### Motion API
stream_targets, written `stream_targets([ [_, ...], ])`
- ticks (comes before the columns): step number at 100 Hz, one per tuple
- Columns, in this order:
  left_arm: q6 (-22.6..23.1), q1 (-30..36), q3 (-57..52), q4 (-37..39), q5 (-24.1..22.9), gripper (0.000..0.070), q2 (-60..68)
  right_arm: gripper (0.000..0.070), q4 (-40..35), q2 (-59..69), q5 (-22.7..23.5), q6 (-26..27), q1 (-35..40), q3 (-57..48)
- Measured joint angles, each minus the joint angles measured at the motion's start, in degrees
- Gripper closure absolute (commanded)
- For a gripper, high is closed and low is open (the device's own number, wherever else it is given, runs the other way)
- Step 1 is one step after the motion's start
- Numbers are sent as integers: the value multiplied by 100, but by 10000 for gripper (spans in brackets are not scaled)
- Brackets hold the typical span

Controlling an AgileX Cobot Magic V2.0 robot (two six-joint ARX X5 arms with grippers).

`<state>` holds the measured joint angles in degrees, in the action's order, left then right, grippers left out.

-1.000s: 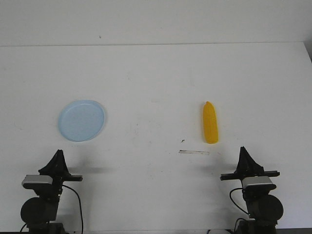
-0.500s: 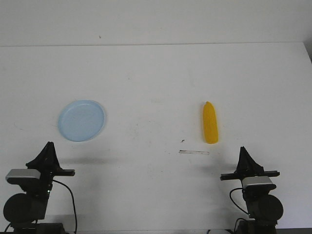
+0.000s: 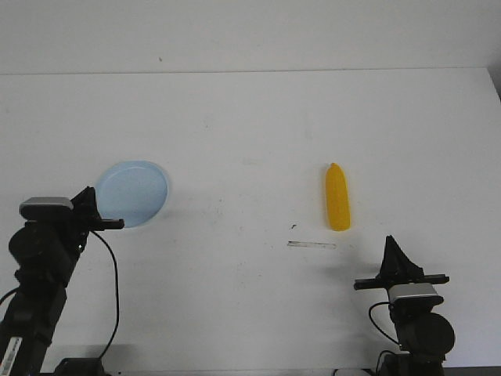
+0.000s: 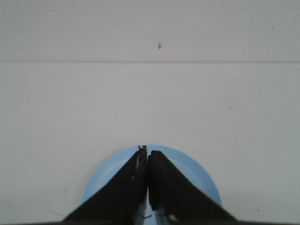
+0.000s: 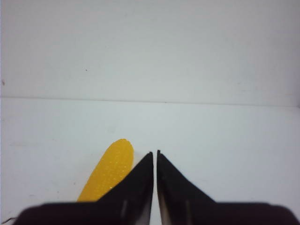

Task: Place corn on plate with both arms
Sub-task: 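Lower the left gripper against the plate's rim nearest the robot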

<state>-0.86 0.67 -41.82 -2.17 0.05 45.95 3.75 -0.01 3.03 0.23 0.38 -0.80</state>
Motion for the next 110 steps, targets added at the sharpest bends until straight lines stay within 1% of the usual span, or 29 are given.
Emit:
stream_targets([
  [12, -2, 0, -365, -289, 0, 699, 621, 685, 0, 0, 0, 0, 0, 0],
  [24, -79, -35, -695, -352, 4, 699, 1051, 685, 0, 0, 0, 0, 0, 0],
  [34, -358, -256, -1008, -494, 9, 699, 1423, 685, 0, 0, 0, 0, 0, 0],
  [43, -774, -546, -1335, -831, 66, 699, 1840, 685, 0, 0, 0, 0, 0, 0],
  [50, -1141, -756, -1589, -1189, 350, 699, 2175, 685, 0, 0, 0, 0, 0, 0],
  [55, -1381, -916, -1759, -1447, 645, 699, 2398, 685, 0, 0, 0, 0, 0, 0],
  [65, -1703, -1276, -2017, -1825, 1204, 699, 2785, 685, 0, 0, 0, 0, 0, 0],
  [71, -1805, -1499, -2090, -1888, 1512, 699, 2968, 685, 0, 0, 0, 0, 0, 0],
  [85, -1878, -1954, -2096, -1888, 2356, 699, 3355, 685, 0, 0, 0, 0, 0, 0],
  [90, -1886, -2127, -2096, -1897, 2535, 698, 3512, 685, 0, 0, 0, 0, 0, 0],
  [95, -1888, -2288, -2096, -1906, 2588, 695, 3674, 685, 0, 0, 0, 0, 0, 0],
  [99, -1908, -2402, -2096, -1908, 2612, 666, 3803, 685, 0, 0, 0, 0, 0, 0],
  [107, -1934, -2518, -2096, -1912, 2704, 526, 4065, 685, 0, 0, 0, 0, 0, 0],
  [110, -1945, -2520, -2096, -1912, 2761, 497, 4162, 685, 2, 0, 0, 0, 0, 0],
])
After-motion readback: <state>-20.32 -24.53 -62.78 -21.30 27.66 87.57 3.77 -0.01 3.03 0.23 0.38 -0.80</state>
